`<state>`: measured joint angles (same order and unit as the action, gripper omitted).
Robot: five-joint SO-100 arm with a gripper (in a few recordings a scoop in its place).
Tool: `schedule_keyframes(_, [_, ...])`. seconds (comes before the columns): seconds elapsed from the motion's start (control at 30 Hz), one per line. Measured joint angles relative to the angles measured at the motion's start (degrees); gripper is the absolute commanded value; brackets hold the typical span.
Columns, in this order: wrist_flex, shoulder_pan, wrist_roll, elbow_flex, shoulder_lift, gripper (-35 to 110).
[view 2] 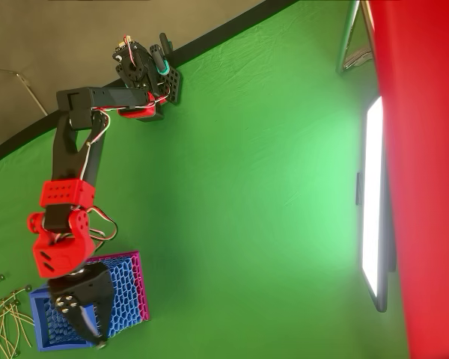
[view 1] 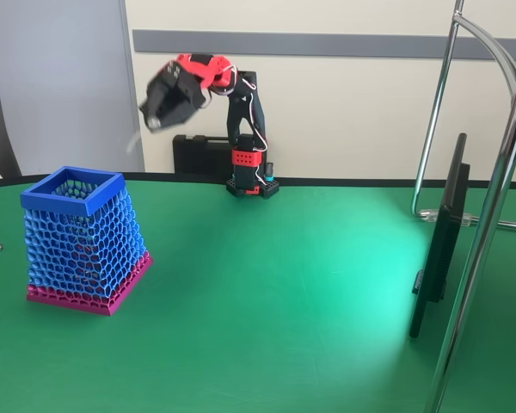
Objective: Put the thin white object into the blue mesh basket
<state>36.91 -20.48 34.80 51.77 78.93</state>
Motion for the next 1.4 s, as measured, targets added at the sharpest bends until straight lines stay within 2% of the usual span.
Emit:
schedule_keyframes(0.27, [-16.08, -4.92, -12.83, 6.77, 0.26, 0])
schedule_keyframes(0.37, [-21.36, -6.5, -12.83, 10.28, 0.26, 0])
schedule_keyframes(0.47, [-23.12, -7.38, -8.61, 12.04, 0.18, 0])
schedule_keyframes(0.83, [-22.68, -7.56, 5.89, 10.81, -4.04, 0])
schedule_keyframes(1.4, [-11.16, -9.76, 12.48, -7.73, -18.02, 0])
